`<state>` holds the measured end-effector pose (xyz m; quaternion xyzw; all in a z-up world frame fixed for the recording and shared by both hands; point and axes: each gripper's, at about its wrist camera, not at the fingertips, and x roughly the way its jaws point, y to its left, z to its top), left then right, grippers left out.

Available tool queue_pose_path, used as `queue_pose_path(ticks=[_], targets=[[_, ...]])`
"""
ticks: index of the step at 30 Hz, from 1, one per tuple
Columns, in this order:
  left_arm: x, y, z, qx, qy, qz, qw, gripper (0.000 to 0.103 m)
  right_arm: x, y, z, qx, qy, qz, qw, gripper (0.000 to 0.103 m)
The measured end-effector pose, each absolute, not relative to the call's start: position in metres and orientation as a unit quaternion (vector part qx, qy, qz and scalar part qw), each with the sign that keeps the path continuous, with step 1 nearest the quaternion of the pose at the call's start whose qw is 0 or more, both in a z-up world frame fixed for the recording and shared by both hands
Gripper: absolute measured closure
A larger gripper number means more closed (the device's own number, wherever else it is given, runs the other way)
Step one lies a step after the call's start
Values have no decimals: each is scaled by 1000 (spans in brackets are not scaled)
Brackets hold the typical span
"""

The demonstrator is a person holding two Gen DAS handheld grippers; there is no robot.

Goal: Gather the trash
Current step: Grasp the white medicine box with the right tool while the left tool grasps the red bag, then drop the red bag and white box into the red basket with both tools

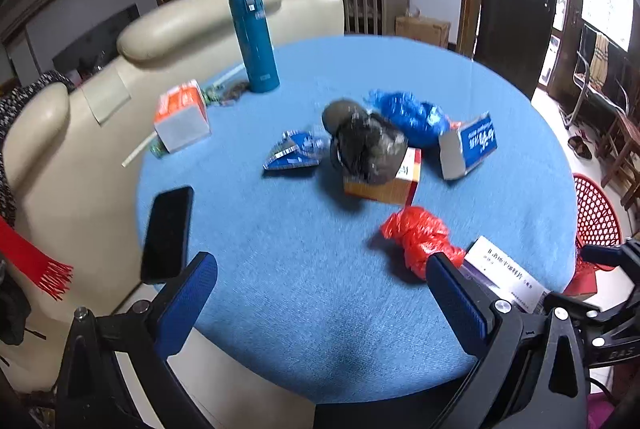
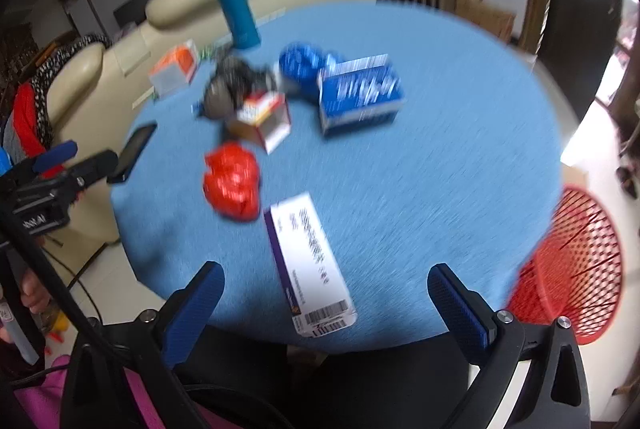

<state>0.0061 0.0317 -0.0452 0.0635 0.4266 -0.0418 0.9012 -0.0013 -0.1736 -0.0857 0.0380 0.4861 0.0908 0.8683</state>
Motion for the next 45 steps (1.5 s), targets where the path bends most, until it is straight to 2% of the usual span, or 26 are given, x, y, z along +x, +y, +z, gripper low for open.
queue_pose_path(ticks=[2,4,8,9,11,12,17,20,25,35,45], targets=[[13,32,-53,56,440,-53,895,0,9,-170,-102,33,501,104,858,6],[20,31,-60,44,457,-67,886,0,14,-163,-111,47,514,124,848,16],[31,27,-71,31,480,-86,872,0,26,-158,-133,38,548,139,824,28],[35,25,-73,30,485,-89,870,0,28,-157,-138,32,555,140,819,36],[39,21,-76,25,492,-98,865,5,31,-153,-143,13,553,140,821,40],[43,18,-77,23,498,-106,861,10,30,-151,-143,3,550,143,823,50],[55,-7,-82,23,514,-136,846,25,25,-156,-140,4,539,149,829,54],[62,-27,-88,28,523,-161,837,26,24,-175,-137,21,530,127,838,55],[76,-49,-109,30,549,-173,817,57,18,-220,-125,71,510,89,853,55],[66,-93,-92,58,523,-214,823,63,-8,-308,-102,166,439,12,883,55],[40,-241,-56,156,487,-351,784,63,-53,-421,-98,255,385,-101,881,55]])
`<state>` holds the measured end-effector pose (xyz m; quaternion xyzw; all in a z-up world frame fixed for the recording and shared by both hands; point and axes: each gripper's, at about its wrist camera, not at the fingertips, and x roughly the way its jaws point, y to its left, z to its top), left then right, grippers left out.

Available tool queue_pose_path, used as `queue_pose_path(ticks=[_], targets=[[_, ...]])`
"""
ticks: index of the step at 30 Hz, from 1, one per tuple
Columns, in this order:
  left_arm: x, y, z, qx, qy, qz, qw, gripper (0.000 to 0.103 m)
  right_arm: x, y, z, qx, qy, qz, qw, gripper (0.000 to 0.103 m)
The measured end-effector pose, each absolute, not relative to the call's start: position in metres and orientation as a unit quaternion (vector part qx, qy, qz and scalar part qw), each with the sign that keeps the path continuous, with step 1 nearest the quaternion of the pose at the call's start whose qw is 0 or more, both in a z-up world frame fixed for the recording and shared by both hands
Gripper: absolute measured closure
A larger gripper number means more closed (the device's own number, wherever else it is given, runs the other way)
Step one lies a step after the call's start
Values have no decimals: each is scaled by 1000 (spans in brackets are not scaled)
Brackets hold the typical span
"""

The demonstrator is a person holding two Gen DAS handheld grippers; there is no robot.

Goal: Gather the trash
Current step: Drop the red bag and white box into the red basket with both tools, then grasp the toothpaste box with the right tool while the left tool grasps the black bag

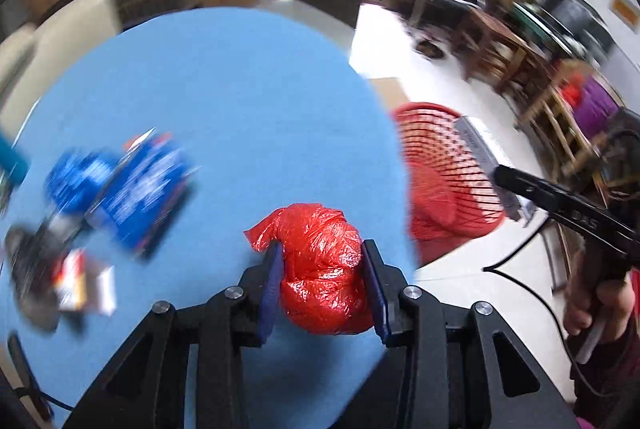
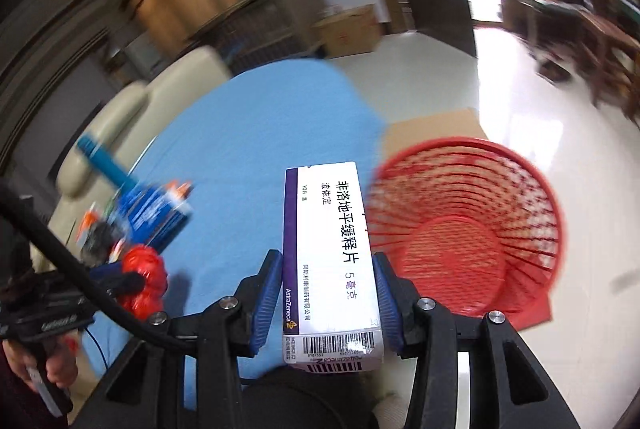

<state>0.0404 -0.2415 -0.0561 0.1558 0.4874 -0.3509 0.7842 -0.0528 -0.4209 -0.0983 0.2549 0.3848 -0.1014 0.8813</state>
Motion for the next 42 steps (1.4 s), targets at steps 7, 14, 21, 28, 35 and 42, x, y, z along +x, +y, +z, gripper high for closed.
queue_pose_path(ticks=[7,14,21,28,35,42], targets=[[37,-332,-67,202,479,-415,747,62,-99,-494,-117,339,363,-169,851,55],[47,-380,-78,215,483,-427,734,54,-104,-514,-133,384,366,-176,829,50],[49,-370,-79,203,476,-418,746,36,-114,-525,-134,397,360,-182,824,47],[32,-305,-73,199,458,-385,776,36,-106,-512,-119,385,355,-171,835,47],[15,-221,-49,179,404,-341,830,35,-71,-471,-98,348,372,-124,852,47],[18,-120,-33,127,378,-252,882,31,-21,-415,-81,325,385,-46,863,34]])
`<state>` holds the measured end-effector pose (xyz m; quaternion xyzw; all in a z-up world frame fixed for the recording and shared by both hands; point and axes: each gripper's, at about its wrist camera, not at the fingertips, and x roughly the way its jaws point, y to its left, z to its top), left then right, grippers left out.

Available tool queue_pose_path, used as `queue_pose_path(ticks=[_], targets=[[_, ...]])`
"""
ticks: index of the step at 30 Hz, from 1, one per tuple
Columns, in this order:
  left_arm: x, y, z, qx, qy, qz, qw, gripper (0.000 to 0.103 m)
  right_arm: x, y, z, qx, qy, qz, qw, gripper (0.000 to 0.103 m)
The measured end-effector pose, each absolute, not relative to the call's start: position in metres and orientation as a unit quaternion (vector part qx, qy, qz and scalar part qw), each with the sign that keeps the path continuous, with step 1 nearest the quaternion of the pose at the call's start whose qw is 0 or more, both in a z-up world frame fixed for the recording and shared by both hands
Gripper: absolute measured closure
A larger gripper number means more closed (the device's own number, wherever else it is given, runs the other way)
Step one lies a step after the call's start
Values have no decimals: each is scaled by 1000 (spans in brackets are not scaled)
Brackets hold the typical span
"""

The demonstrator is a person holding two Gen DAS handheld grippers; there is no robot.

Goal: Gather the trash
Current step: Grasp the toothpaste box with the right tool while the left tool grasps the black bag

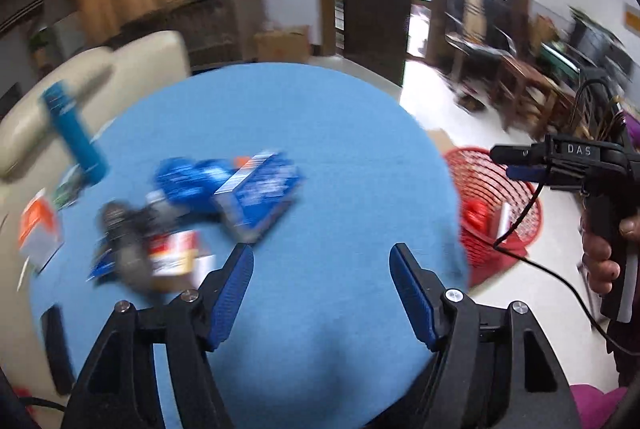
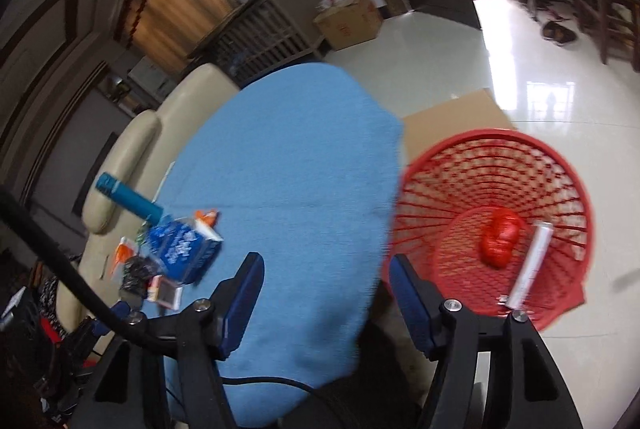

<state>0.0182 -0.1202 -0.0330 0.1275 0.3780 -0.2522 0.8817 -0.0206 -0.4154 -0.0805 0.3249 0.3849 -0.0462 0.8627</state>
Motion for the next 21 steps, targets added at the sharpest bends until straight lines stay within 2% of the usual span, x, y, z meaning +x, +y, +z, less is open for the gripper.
queue_pose_path(ticks=[5,13,21], targets=[[38,-60,-20,83,354,-175,915,21,31,-365,-83,324,416,31,849,34],[101,3,-35,-25,394,-111,912,21,116,-297,-111,422,466,124,767,27],[144,16,-62,-77,433,-97,893,21,162,-266,-132,449,495,73,740,27]])
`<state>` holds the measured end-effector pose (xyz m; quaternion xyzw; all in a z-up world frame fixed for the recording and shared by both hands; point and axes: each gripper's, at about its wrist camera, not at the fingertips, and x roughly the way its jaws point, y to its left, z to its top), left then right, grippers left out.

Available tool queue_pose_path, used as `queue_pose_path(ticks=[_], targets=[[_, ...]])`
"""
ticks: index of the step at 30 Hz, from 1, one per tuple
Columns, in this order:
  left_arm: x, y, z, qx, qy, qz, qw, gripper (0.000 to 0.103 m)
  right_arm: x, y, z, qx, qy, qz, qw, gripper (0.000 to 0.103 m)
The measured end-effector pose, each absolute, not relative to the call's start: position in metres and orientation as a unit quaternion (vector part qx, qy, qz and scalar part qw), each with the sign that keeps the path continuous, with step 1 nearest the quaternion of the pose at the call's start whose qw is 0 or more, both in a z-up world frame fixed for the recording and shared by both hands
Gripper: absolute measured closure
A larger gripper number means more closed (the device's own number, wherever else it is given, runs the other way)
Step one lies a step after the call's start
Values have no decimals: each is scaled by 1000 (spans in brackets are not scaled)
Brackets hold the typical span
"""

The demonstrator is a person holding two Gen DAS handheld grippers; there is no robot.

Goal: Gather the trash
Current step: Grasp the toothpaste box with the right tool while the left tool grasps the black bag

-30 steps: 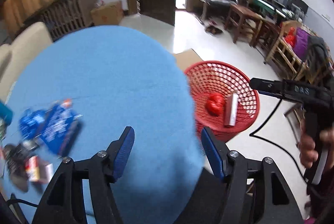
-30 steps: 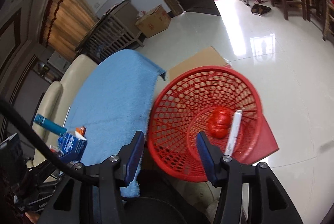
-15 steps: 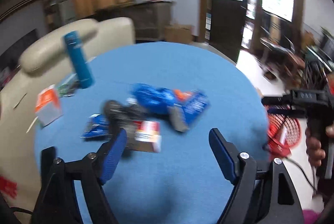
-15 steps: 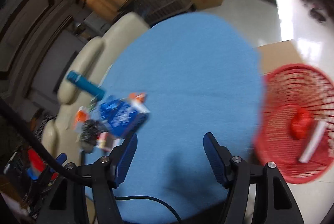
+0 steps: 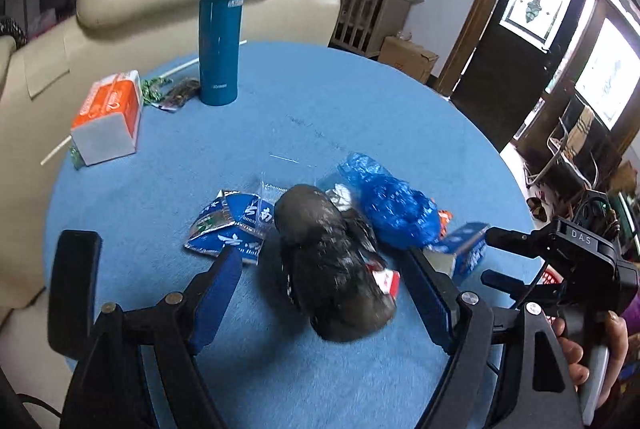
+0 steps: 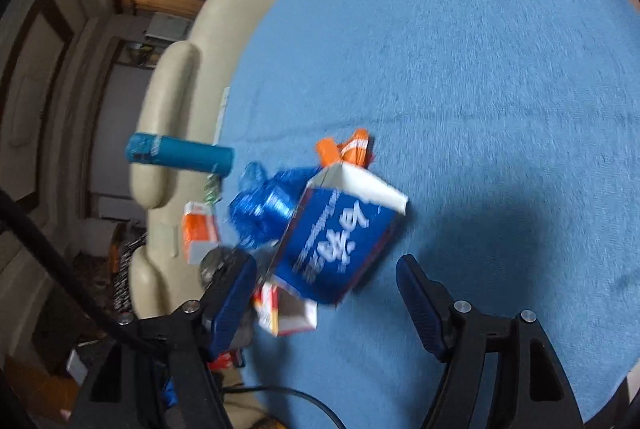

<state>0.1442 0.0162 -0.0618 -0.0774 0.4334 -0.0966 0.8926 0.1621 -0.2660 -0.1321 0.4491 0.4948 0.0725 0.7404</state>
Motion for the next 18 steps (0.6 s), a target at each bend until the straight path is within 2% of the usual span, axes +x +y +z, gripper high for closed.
queue_pose_path(ticks=[8,9,10,12,14,15,18], targets=[[169,13,-84,-99,465,-106,873,21,192,-250,-137,428,520,13,739,27],[171,13,-85,-99,468,-108,872,25,196,-249,-139,422,526,4,738,27],[172,12,-89,-98,472,-111,869,36,197,-249,-142,419,534,-5,734,27],[174,10,-92,-93,480,-120,864,52,198,-248,-149,432,533,-3,727,27],[174,9,-96,-89,482,-127,862,57,197,-249,-153,433,529,1,730,28],[174,9,-96,-88,480,-128,863,59,197,-248,-152,428,525,3,736,33],[170,8,-94,-87,474,-135,866,61,194,-245,-148,416,510,13,753,33]])
